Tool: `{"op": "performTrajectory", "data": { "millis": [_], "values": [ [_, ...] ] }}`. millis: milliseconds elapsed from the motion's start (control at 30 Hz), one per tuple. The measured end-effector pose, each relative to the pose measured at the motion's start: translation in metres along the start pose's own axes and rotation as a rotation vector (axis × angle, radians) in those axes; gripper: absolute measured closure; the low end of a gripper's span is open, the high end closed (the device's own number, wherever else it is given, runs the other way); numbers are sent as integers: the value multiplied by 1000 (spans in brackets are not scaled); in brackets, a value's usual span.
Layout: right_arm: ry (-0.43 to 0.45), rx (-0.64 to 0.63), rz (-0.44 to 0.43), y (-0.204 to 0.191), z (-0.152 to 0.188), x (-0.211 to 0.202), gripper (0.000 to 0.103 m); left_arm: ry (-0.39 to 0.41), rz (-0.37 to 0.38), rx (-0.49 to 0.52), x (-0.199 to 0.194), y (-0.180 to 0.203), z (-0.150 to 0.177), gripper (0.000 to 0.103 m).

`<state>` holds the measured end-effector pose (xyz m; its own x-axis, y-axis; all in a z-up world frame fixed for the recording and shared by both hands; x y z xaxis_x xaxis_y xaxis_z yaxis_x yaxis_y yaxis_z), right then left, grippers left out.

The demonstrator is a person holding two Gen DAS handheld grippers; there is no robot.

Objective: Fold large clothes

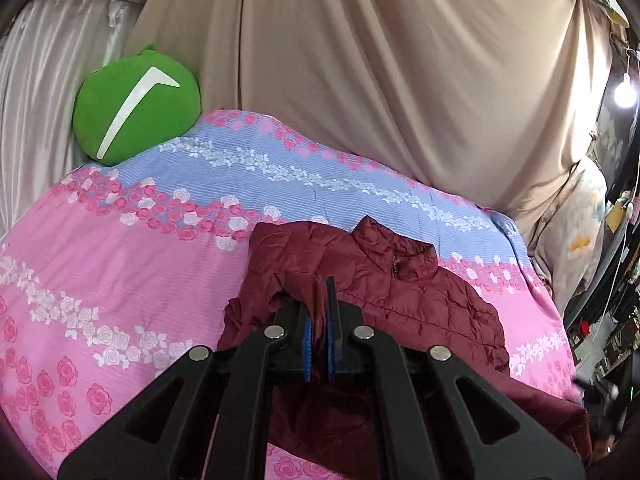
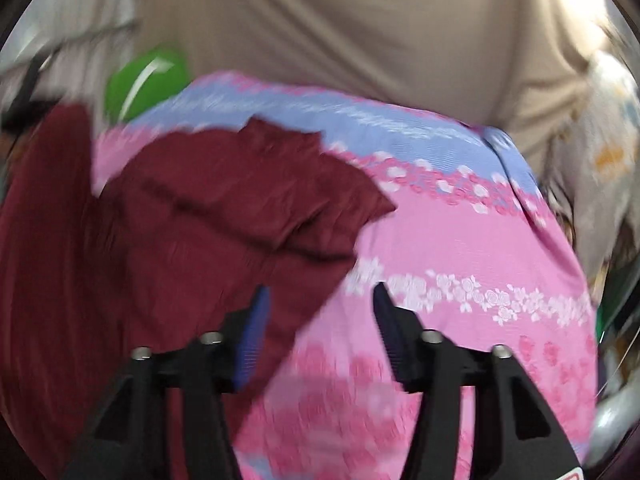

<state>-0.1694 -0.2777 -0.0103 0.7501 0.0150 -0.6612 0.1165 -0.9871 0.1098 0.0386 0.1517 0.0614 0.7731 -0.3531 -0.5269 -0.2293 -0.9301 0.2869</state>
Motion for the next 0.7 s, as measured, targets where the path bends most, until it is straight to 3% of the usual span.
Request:
{"op": "performTrajectory", "data": {
  "millis": [133,300,400,500,567,633,700],
  "values": [
    [-10,-27,-71,-8,42,-52,42,-13,-17,-26,10,-8,1,99],
    [35,-48,-219,-30,63,-105,32,-38,-64,-42,31,-14,3,99],
    [38,-120,-290,-57,72,-111,32,-55,-86,-43,42,-14,5,99],
    [16,-125,-329,-72,74,-88,34,-63,-99,-42,49,-13,6,99],
    [24,-148,-341,-79,73,-73,51,-70,-110,-40,53,-13,5,99],
    [65,-126,-368,-79,60,-65,99,-79,-123,-34,58,-15,4,99],
    [105,-38,-336,-61,30,-49,102,-82,-137,-29,65,-16,-1,99]
  ]
}}
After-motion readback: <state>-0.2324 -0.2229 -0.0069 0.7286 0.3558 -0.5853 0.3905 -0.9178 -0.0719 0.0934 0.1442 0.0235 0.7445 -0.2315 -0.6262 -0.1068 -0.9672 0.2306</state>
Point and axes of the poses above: each gripper's, at about its wrist camera, not at the fingertips, and x roughly the way its jaws point, y to its right, z to its underside, the point moved 9 cm from there along x, roughly the way its jaws point, and after that the axes turned 2 degrees about -z, right-handed, at the moved point
